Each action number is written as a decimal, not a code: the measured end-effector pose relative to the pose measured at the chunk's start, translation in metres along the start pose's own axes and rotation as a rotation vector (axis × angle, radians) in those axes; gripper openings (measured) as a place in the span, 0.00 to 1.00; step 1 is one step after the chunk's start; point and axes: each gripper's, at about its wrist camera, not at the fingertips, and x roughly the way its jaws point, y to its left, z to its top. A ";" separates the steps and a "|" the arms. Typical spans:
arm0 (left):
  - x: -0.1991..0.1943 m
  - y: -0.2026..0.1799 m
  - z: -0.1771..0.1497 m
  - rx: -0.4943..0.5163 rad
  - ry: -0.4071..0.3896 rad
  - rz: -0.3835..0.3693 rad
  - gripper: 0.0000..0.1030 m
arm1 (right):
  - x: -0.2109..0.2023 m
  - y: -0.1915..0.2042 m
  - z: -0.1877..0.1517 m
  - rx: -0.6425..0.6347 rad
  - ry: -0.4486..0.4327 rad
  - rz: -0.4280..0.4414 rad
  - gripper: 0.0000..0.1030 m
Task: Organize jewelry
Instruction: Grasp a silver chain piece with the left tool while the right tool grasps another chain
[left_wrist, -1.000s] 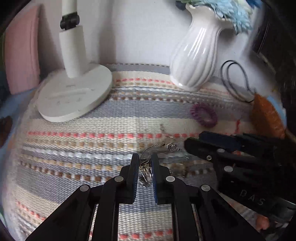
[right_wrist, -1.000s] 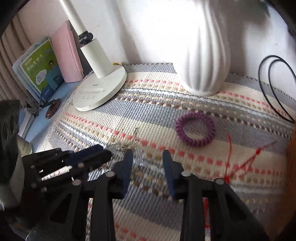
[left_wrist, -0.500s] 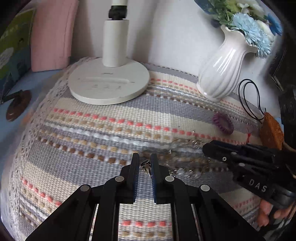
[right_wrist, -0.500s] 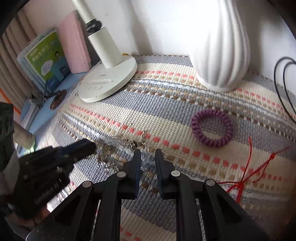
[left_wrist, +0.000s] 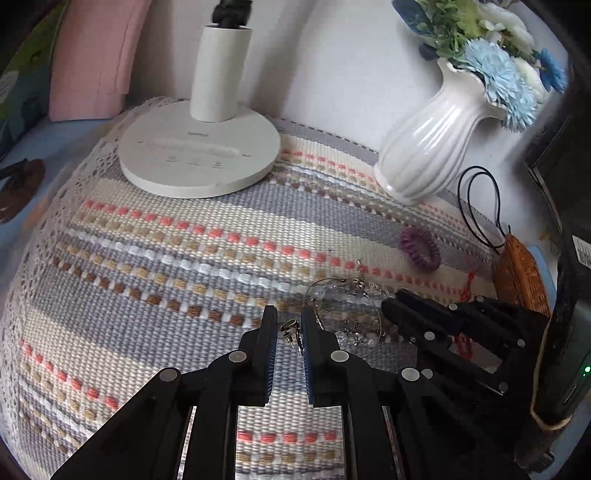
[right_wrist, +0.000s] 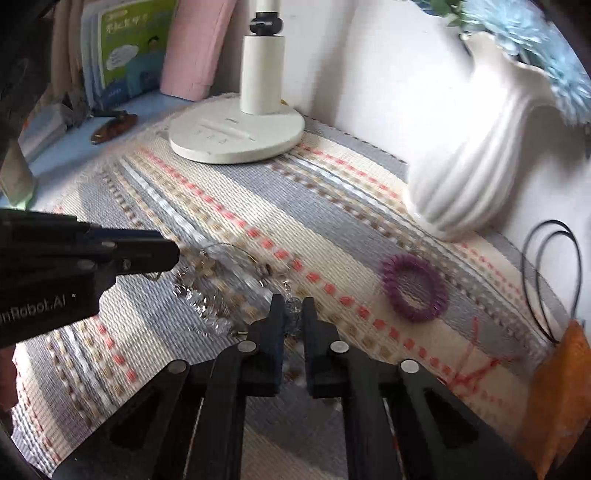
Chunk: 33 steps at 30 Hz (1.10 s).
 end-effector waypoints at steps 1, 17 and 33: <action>0.000 -0.002 0.001 0.004 -0.001 -0.006 0.12 | -0.003 -0.007 -0.005 0.032 0.007 -0.015 0.08; 0.029 -0.066 0.001 0.197 0.052 -0.088 0.33 | -0.030 -0.045 -0.051 0.218 0.018 -0.049 0.09; 0.043 -0.070 0.017 0.279 -0.062 0.169 0.00 | -0.030 -0.046 -0.055 0.242 -0.013 -0.043 0.09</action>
